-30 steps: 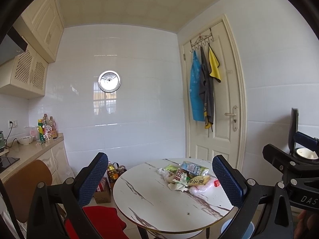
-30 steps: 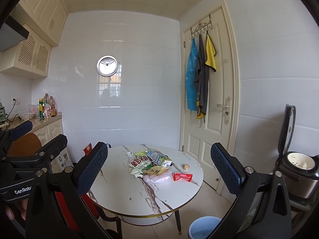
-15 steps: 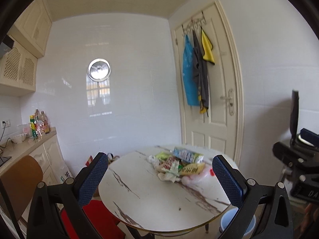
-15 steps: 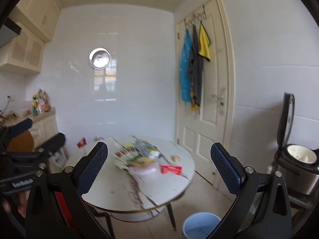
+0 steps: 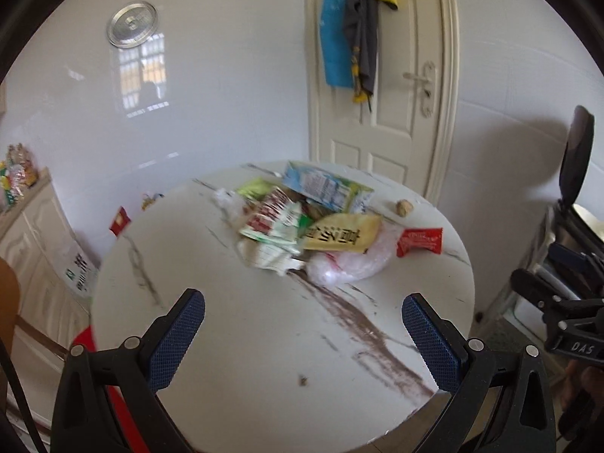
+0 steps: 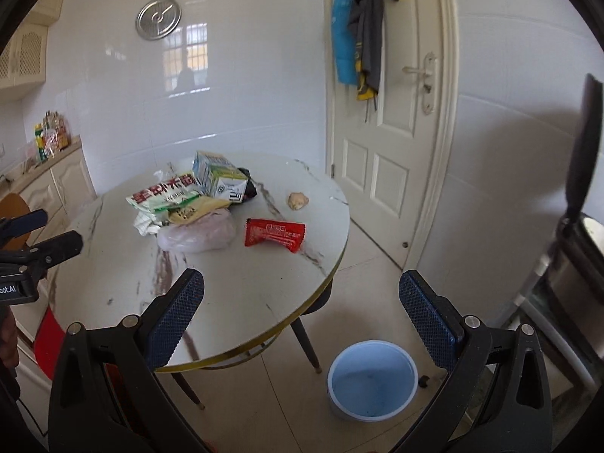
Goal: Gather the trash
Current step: 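Grasp the pink plastic bag with the left tool while the right tool grasps the red wrapper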
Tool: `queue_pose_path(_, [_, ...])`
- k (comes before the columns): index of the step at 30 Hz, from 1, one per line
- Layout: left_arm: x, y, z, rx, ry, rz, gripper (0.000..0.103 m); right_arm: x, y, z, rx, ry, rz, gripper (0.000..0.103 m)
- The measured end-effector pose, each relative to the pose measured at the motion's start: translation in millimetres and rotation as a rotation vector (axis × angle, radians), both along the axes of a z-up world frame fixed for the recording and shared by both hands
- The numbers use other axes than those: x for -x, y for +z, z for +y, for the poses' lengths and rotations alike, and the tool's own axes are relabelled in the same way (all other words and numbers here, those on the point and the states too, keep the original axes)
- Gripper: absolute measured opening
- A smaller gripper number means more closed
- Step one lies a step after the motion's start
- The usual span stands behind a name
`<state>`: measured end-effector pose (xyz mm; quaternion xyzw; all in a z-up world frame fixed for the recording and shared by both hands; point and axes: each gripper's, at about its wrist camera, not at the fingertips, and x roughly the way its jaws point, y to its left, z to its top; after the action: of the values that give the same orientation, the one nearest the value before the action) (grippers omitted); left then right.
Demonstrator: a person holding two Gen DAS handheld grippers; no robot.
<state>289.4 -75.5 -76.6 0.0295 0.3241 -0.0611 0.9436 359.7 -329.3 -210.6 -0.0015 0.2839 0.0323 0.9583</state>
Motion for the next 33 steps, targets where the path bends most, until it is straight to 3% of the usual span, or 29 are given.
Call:
queue_pose_path(7, [-88.9, -27.6, -37.1, 0.004, -0.040, 0.099, 0.102, -41.1, -19.4, -8.1, 0.008, 0.018, 0.058, 0.103])
queue_pose_path(15, [-164.6, -60.4, -68.2, -0.020, 0.047, 0.179, 0.102, -74.0, -34.6, -35.5, -0.004, 0.038, 0.102, 0.103])
queue_pose_path(18, [-177.3, -71.4, -71.8, -0.028, 0.070, 0.191, 0.102, -83.1, -37.9, -39.1, -0.014, 0.062, 0.105, 0.103])
queue_pose_path(24, [-184.6, -85.5, -50.0, 0.071, 0.024, 0.217, 0.098, -106.7, -44.0, -24.9, 0.006, 0.145, 0.119, 0.103])
queue_pose_path(33, [-150.0, -103.6, -4.8, 0.130, -0.098, 0.258, 0.096, -159.4, -57.2, 17.3, 0.103, 0.352, 0.176, 0.103])
